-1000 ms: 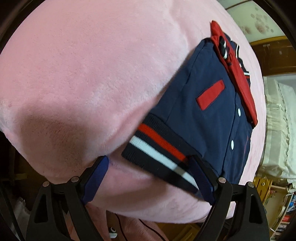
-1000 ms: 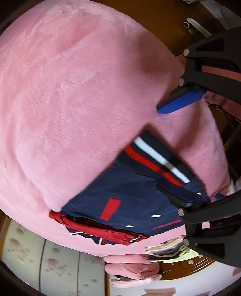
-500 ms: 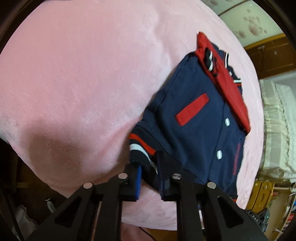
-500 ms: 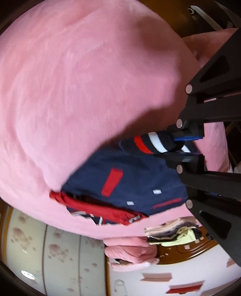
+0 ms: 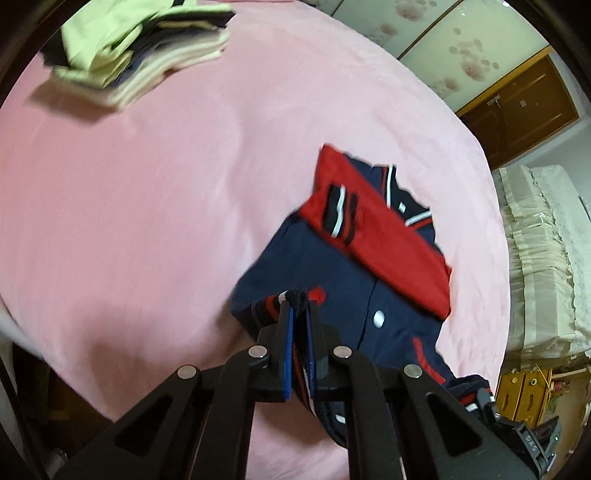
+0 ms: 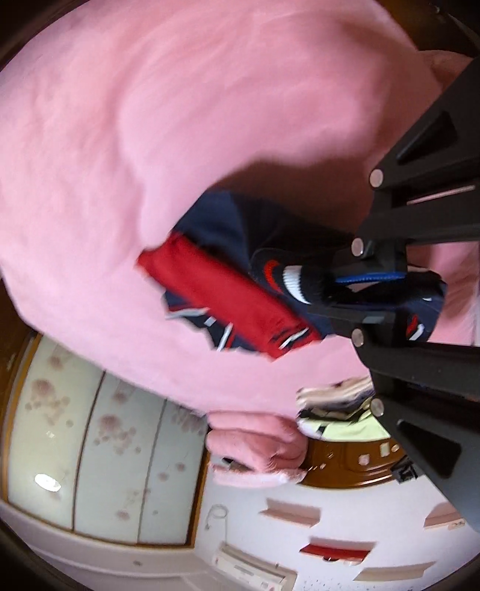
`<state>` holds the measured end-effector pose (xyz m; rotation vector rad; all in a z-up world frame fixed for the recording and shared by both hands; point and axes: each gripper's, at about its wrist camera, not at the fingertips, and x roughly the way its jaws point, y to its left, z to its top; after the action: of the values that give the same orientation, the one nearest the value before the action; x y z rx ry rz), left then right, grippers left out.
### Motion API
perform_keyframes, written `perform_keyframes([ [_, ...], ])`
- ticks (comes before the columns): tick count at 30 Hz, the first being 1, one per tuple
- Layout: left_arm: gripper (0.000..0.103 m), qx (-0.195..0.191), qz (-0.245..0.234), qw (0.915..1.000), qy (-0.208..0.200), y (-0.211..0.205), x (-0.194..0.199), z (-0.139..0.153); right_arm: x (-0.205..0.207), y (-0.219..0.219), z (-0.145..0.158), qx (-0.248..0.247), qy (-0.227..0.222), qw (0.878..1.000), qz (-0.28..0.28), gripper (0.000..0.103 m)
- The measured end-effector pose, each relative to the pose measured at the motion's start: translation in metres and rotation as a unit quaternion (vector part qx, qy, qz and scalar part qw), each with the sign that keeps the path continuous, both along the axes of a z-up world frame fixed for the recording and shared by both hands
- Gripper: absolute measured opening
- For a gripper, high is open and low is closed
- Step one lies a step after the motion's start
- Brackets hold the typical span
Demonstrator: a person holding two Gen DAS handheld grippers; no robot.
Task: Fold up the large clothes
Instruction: 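Grasp the striped hem with both tools and lift it toward the collar, then fold the held hem up onto the collar with both tools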
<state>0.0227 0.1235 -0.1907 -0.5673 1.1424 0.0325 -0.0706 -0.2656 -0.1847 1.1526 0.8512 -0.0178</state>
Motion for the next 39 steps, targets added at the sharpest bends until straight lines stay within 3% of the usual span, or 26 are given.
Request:
perform_keyframes([
  [5,0.004,0.034,0.006,0.9991,-0.024,-0.001,0.04,0.027,0.025,-0.014,0.015,0.014,-0.012,0.999,-0.035,0.008],
  [15,0.004,0.039,0.0,0.9988,-0.028,-0.025,0.143,0.036,0.113,-0.047,0.005,0.003,0.027,0.999,-0.042,0.008],
  [20,0.004,0.079,0.001,0.9968,-0.013,-0.044,0.193,0.025,0.17,-0.061,-0.012,-0.01,0.067,0.997,-0.024,0.008],
  [22,0.004,0.072,0.008,0.9974,0.0,-0.048,0.211,0.016,0.188,-0.063,-0.019,-0.01,0.082,0.996,-0.016,0.008],
  [30,0.005,0.104,0.008,0.9942,0.027,-0.066,0.243,-0.019,0.235,-0.073,-0.045,-0.019,0.09,0.996,0.005,0.011],
  [32,0.017,0.106,0.009,0.9939,0.029,-0.066,0.249,-0.023,0.24,-0.076,-0.049,-0.029,0.09,0.995,0.009,0.011],
  [34,0.049,0.12,0.0,0.9923,0.029,-0.068,0.253,-0.022,0.242,-0.079,-0.051,-0.047,0.094,0.994,0.01,0.012],
  [39,0.053,0.149,-0.052,0.9873,0.018,-0.085,0.248,-0.019,0.242,-0.079,-0.048,-0.108,0.109,0.988,0.022,0.011],
])
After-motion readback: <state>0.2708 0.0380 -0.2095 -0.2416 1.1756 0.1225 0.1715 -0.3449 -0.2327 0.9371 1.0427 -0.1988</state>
